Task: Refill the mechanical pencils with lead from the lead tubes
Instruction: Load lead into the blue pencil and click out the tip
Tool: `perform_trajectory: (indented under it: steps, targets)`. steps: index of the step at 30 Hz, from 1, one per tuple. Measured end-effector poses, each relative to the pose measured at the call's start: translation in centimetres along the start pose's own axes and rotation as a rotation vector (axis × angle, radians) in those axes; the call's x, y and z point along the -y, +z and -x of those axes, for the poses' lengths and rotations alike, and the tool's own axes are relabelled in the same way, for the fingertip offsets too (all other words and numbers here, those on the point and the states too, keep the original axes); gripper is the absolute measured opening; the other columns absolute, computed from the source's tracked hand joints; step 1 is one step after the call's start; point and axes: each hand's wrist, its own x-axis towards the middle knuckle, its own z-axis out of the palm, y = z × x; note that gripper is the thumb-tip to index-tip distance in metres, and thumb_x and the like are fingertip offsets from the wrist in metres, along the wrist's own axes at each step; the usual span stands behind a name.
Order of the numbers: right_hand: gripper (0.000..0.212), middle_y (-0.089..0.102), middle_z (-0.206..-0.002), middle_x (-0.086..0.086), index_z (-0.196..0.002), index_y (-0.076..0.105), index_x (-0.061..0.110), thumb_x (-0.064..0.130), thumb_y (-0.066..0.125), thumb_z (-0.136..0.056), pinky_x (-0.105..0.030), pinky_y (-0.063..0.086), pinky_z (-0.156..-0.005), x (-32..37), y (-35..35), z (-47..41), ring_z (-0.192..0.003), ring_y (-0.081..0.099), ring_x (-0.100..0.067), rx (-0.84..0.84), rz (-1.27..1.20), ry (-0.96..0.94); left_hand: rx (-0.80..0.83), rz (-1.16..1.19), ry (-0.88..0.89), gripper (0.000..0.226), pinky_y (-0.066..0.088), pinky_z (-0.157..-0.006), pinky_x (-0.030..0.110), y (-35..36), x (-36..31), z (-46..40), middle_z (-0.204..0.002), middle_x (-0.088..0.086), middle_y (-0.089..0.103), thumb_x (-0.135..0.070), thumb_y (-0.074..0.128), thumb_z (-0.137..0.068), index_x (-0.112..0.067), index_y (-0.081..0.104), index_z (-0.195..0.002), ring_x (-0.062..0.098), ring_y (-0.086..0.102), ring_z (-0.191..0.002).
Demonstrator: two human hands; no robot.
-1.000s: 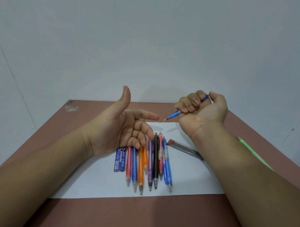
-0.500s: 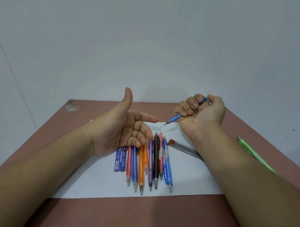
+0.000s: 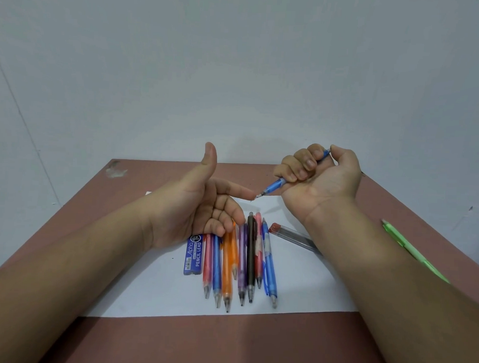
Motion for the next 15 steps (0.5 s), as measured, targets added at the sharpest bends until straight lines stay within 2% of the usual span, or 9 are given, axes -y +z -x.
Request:
perform_trajectory:
  steps: [2,3,5,7,10,15]
  targets:
    - [0.024,0.026,-0.056,0.002,-0.059,0.036,0.016,0.029,0.039,-0.08,-0.024,0.022,-0.047,-0.03,0.08,0.14,-0.046,0.019,-0.015,0.006,-0.008,0.002,0.016,0.004,0.007,0.096,0.054,-0.051,0.021,-0.08,0.08,0.09,-0.081,0.017,0.067,-0.081,0.031,-0.079,-0.003,0.069,-0.119,0.018,0.062,-0.059]
    - [0.027,0.026,-0.056,0.002,-0.06,0.036,0.016,0.029,0.038,-0.083,-0.024,0.022,-0.047,-0.01,0.12,0.16,-0.046,0.019,-0.015,0.006,-0.011,0.004,0.028,0.007,0.015,0.084,0.054,-0.052,0.021,-0.11,0.16,0.16,-0.082,0.017,0.067,-0.074,0.037,-0.085,-0.004,0.069,-0.119,0.017,0.062,-0.059]
    - [0.026,0.026,-0.056,0.002,-0.06,0.036,0.016,0.029,0.038,-0.082,-0.024,0.023,-0.047,0.05,0.24,0.22,-0.046,0.019,-0.015,0.014,-0.019,0.005,0.038,0.004,0.041,0.05,0.054,-0.054,0.021,-0.24,0.33,0.29,-0.085,0.018,0.066,-0.046,0.052,-0.095,-0.005,0.07,-0.118,0.017,0.062,-0.06]
    - [0.024,0.027,-0.056,0.002,-0.06,0.036,0.016,0.029,0.039,-0.08,-0.024,0.023,-0.047,0.06,0.36,0.33,-0.046,0.02,-0.015,0.025,-0.031,0.004,0.047,-0.013,0.065,0.031,0.054,-0.055,0.021,-0.32,0.48,0.3,-0.088,0.019,0.066,-0.02,0.06,-0.093,-0.007,0.071,-0.119,0.017,0.061,-0.062]
    - [0.032,0.027,-0.055,0.003,-0.061,0.036,0.016,0.03,0.034,-0.089,-0.024,0.022,-0.047,0.1,0.37,0.34,-0.045,0.02,-0.015,0.023,-0.047,0.01,0.027,-0.035,0.074,0.03,0.053,-0.054,0.02,-0.27,0.57,0.22,-0.085,0.017,0.067,-0.011,0.063,-0.087,-0.009,0.072,-0.116,0.016,0.059,-0.061]
    - [0.028,0.028,-0.056,0.003,-0.061,0.036,0.016,0.029,0.036,-0.086,-0.024,0.022,-0.047,0.1,0.56,0.53,-0.046,0.02,-0.015,0.034,-0.055,0.015,0.019,-0.08,0.084,0.032,0.052,-0.054,0.019,-0.12,0.57,0.2,-0.083,0.012,0.067,-0.015,0.065,-0.086,-0.009,0.072,-0.116,0.014,0.056,-0.062]
